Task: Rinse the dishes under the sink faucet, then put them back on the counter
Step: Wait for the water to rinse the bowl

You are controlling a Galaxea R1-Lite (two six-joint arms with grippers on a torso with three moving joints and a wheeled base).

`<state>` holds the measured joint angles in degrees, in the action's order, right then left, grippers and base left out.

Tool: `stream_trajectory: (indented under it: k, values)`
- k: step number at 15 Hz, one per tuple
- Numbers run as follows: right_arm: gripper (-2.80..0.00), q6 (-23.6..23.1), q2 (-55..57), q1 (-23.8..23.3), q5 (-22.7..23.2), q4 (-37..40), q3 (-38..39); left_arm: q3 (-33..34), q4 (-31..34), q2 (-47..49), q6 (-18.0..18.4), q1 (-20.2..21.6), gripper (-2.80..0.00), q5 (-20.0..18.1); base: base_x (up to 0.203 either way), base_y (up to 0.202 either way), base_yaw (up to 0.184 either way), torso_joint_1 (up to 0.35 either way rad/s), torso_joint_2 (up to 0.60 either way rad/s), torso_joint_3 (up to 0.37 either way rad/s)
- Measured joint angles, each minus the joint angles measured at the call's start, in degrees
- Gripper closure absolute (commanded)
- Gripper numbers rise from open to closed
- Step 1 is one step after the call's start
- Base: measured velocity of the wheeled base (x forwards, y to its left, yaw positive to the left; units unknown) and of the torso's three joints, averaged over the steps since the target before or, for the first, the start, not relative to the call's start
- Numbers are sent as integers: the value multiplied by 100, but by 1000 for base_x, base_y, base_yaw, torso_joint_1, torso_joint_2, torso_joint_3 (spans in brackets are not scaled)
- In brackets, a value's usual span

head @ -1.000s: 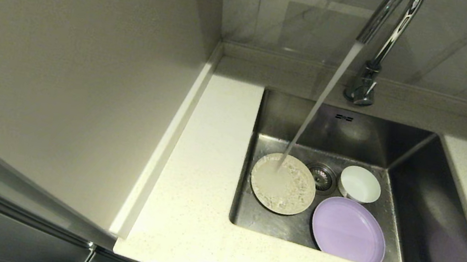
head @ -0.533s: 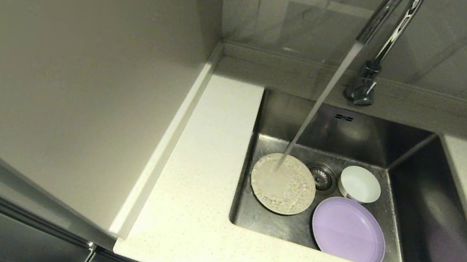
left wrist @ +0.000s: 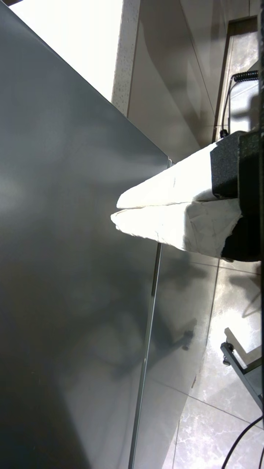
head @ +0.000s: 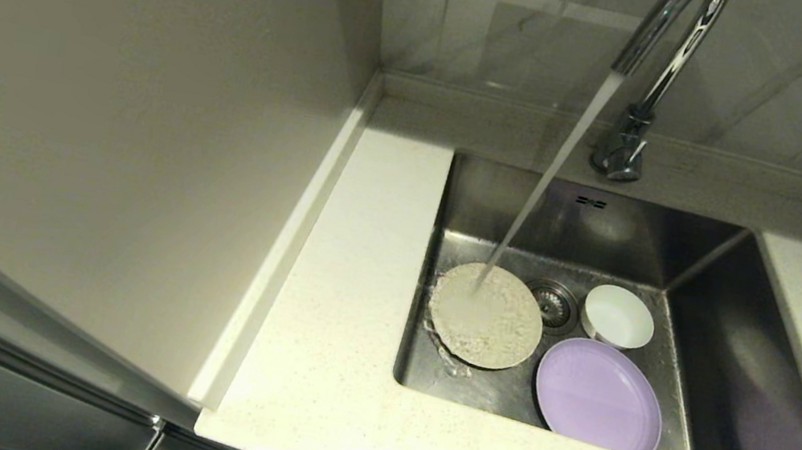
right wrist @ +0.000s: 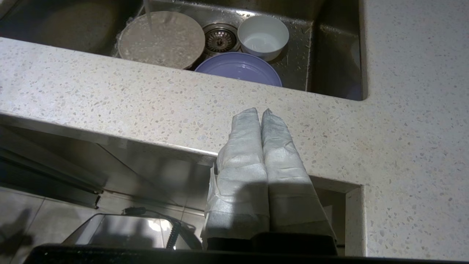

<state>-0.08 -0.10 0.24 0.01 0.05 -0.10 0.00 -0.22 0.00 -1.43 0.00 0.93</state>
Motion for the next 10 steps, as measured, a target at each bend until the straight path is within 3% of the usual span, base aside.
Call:
stream_trajectory:
  k: [6, 10]
  values:
    - [0, -205, 352, 0, -14, -41, 2, 0, -2, 0, 0, 0, 0, 1, 0, 0, 0, 0, 0, 0]
    - [0, -594, 1522, 0, 89, -568, -353, 0, -2, 0, 2, 0, 0, 1, 0, 0, 0, 0, 0, 0]
